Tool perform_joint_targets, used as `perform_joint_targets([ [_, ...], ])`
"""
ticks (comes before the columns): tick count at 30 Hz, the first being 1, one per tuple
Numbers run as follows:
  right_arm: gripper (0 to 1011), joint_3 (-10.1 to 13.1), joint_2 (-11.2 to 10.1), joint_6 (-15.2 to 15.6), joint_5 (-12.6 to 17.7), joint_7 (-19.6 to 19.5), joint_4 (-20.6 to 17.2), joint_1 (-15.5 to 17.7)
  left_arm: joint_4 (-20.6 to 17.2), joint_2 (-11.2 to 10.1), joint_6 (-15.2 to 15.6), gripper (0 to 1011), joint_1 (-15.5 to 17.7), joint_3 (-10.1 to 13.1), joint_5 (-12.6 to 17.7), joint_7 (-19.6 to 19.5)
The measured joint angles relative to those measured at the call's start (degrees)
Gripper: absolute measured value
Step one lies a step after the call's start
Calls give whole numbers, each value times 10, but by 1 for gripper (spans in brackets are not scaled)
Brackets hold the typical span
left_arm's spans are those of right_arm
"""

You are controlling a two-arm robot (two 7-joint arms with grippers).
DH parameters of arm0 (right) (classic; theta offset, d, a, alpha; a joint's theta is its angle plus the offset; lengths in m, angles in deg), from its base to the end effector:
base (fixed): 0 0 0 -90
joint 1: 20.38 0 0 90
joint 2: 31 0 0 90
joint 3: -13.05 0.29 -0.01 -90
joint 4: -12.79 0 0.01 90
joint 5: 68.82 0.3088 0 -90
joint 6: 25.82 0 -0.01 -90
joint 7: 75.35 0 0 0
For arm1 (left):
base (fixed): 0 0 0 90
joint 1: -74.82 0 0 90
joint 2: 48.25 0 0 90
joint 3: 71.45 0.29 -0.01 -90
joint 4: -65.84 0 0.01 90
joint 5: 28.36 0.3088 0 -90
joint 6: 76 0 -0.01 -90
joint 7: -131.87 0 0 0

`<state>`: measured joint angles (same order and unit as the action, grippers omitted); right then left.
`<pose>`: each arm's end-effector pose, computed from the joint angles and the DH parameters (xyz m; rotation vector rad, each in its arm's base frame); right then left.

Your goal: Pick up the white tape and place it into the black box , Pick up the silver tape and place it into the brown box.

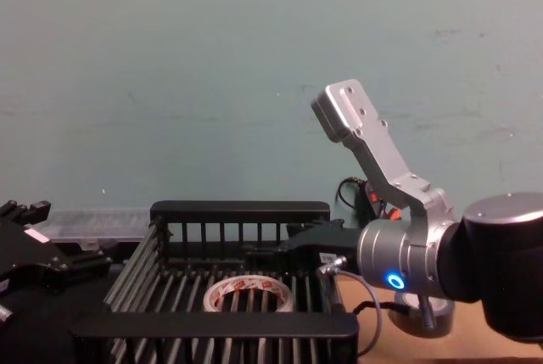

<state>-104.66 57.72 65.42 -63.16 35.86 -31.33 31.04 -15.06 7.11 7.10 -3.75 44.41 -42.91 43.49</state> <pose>0.4848 0.0927 -0.2889 -0.3072 -0.0012 -0.8582 0.3581 0.0827 -0.3023 0.3045 -0.2849 1.2480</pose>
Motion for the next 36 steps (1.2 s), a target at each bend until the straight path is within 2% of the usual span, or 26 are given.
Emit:
perform_joint_targets([
  [4,889,0,0,0,0,0,0,0,0,0,0,1001,0,0,0,0],
  [8,982,0,0,0,0,0,0,0,0,0,0,1001,0,0,0,0],
  [13,1002,5,-4,4,2,5,-16,7,0,0,0,1001,0,0,0,0],
  [16,1002,10,-9,9,3,7,-38,16,0,0,0,1001,0,0,0,0],
  [23,1002,19,-27,26,7,6,-107,41,0,0,0,1001,0,0,0,0],
  [26,1002,25,-40,36,11,6,-150,57,0,0,0,1001,0,0,0,0],
  [30,1002,35,-65,51,18,3,-218,83,0,0,0,1001,0,0,0,0],
  [31,1002,35,-65,51,18,3,-218,83,0,0,0,1001,0,0,0,0],
  [36,1002,58,-101,66,28,-11,-299,126,0,0,0,1001,0,0,0,0],
])
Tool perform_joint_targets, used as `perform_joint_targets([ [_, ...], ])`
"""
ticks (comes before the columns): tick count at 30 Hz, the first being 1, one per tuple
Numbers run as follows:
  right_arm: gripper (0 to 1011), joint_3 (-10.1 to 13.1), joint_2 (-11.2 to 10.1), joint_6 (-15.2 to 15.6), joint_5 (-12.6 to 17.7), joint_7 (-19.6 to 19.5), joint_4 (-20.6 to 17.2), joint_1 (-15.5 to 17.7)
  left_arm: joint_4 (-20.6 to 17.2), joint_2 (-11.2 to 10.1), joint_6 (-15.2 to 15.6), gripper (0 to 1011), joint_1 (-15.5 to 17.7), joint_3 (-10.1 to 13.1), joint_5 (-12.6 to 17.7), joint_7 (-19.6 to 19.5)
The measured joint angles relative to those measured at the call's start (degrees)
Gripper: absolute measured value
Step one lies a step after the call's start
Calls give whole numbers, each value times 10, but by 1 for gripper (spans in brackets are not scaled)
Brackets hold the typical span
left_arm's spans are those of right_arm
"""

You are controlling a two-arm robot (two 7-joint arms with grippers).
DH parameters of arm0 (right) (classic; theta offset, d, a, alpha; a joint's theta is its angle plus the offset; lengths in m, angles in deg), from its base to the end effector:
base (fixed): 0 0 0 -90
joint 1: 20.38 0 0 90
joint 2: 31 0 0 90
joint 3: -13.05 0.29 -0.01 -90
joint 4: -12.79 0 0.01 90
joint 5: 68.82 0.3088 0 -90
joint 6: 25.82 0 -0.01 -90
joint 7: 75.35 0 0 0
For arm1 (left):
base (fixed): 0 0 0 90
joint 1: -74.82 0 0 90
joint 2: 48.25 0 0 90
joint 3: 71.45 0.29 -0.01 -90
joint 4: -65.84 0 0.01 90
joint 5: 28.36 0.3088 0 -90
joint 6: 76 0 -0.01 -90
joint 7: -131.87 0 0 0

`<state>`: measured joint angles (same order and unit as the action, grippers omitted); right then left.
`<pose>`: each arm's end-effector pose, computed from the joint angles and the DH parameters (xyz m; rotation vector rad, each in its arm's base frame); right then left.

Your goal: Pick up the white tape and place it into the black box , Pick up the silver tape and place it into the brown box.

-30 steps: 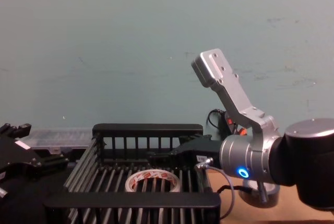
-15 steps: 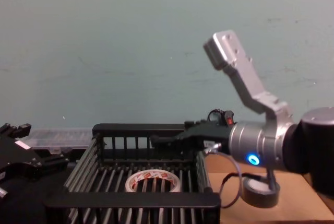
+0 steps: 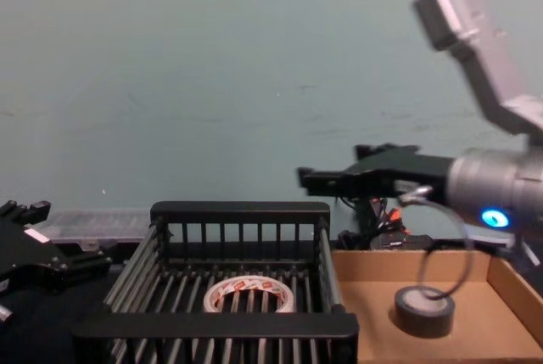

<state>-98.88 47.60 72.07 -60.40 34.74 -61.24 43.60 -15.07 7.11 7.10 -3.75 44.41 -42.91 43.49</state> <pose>0.4384 0.0381 -0.2357 -0.1786 -0.0953 -0.9349 0.3581 0.0826 -0.3022 0.3043 -0.2850 1.2479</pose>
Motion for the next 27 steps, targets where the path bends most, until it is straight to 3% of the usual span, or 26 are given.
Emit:
perform_joint_targets([
  [12,1002,59,-44,5,12,-47,-88,81,0,0,0,1001,0,0,0,0],
  [20,1002,90,-46,-10,1,-82,-93,118,0,0,0,1001,0,0,0,0],
  [27,1002,111,-35,-37,-12,-103,-70,140,0,0,0,1001,0,0,0,0],
])
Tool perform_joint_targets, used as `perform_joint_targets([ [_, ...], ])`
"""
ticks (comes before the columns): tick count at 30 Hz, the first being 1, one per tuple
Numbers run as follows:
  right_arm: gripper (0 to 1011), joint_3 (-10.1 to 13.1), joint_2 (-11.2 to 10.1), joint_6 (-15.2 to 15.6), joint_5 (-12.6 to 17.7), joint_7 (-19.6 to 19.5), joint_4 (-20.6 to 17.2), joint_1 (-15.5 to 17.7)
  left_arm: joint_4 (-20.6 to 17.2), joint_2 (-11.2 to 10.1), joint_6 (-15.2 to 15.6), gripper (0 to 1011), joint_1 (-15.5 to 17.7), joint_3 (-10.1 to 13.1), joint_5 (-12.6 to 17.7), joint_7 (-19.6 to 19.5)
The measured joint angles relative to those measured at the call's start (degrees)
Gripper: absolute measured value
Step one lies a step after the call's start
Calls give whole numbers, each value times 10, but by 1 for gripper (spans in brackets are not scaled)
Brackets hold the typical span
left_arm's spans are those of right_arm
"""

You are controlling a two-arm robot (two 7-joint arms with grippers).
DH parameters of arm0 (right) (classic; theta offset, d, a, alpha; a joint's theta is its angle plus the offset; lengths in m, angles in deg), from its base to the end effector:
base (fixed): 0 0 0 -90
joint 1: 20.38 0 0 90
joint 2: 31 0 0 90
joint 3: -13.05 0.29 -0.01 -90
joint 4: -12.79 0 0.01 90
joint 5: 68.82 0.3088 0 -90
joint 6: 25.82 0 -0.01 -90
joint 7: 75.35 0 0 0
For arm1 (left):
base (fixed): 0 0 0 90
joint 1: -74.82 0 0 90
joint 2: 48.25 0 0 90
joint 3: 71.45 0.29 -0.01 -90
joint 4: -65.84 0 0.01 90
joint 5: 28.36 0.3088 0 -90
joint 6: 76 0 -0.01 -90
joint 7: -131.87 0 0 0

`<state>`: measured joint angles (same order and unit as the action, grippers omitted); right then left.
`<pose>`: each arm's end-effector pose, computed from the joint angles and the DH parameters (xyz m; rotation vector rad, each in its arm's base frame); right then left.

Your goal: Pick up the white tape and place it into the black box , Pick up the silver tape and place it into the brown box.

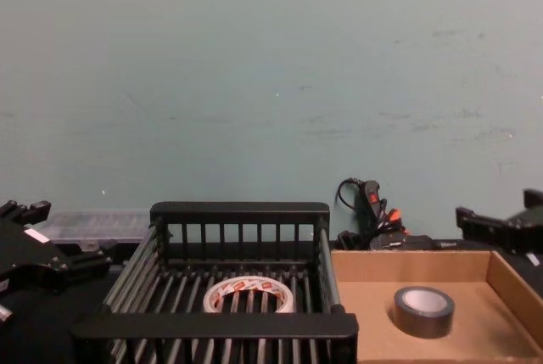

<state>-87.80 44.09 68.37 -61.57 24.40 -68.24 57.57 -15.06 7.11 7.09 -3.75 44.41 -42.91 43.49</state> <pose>0.3844 -0.0313 -0.2801 -0.1740 -0.0725 -1.2638 0.3581 0.0827 -0.3023 0.3043 -0.2850 1.2480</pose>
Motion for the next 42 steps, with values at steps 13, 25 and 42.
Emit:
perform_joint_targets([
  [13,1002,21,26,-44,-24,-20,44,14,0,0,0,1001,0,0,0,0],
  [25,1002,23,31,-42,-32,-20,51,12,0,0,0,1001,0,0,0,0],
  [42,1002,23,30,-42,-30,-20,49,13,0,0,0,1001,0,0,0,0],
])
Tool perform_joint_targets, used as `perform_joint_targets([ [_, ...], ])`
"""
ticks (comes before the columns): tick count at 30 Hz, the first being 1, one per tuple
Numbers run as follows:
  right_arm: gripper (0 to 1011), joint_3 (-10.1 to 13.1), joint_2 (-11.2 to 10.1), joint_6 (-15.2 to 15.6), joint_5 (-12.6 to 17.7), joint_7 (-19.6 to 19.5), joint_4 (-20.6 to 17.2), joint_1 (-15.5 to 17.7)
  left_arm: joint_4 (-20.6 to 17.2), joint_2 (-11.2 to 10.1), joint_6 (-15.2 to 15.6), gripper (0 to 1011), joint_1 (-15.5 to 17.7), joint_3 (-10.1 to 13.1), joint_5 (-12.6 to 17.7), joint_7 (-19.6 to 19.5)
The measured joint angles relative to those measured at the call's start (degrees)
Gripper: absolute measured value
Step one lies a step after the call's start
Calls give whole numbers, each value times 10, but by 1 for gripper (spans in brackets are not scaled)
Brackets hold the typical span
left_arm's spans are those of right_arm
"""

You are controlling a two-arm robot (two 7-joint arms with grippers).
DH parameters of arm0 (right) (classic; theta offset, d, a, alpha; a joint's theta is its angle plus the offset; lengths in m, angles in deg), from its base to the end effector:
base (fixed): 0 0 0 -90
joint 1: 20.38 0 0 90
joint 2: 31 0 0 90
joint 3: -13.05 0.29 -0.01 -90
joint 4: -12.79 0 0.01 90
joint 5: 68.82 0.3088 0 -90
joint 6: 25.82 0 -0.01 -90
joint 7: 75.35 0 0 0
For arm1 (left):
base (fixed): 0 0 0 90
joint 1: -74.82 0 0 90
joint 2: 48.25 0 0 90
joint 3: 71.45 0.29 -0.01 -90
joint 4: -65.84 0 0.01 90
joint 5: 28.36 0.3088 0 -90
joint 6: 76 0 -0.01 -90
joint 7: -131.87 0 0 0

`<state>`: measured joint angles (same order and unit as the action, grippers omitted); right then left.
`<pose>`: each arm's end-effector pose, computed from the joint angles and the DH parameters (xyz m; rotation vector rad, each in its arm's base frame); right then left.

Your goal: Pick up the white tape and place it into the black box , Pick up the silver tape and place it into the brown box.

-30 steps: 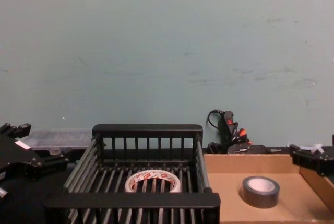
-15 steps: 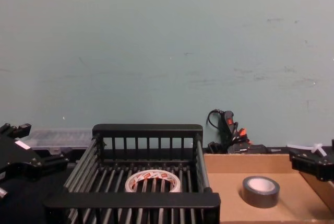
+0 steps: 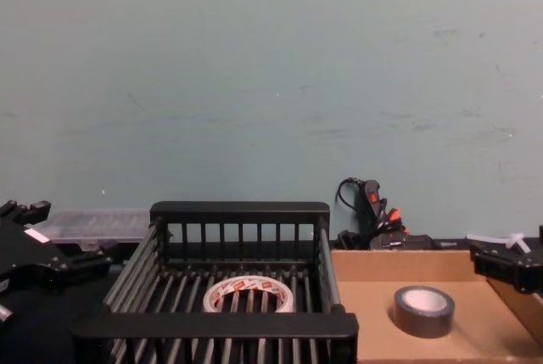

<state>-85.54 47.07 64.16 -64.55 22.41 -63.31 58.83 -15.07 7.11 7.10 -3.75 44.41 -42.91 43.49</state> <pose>0.3787 -0.0315 -0.3126 -0.1820 -0.0546 -1.3327 0.3581 0.0826 -0.3022 0.3043 -0.2850 1.2479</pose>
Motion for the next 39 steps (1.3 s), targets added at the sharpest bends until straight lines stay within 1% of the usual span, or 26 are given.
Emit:
perform_joint_targets([
  [39,1002,0,0,0,1,0,-1,0,0,0,0,1001,0,0,0,0],
])
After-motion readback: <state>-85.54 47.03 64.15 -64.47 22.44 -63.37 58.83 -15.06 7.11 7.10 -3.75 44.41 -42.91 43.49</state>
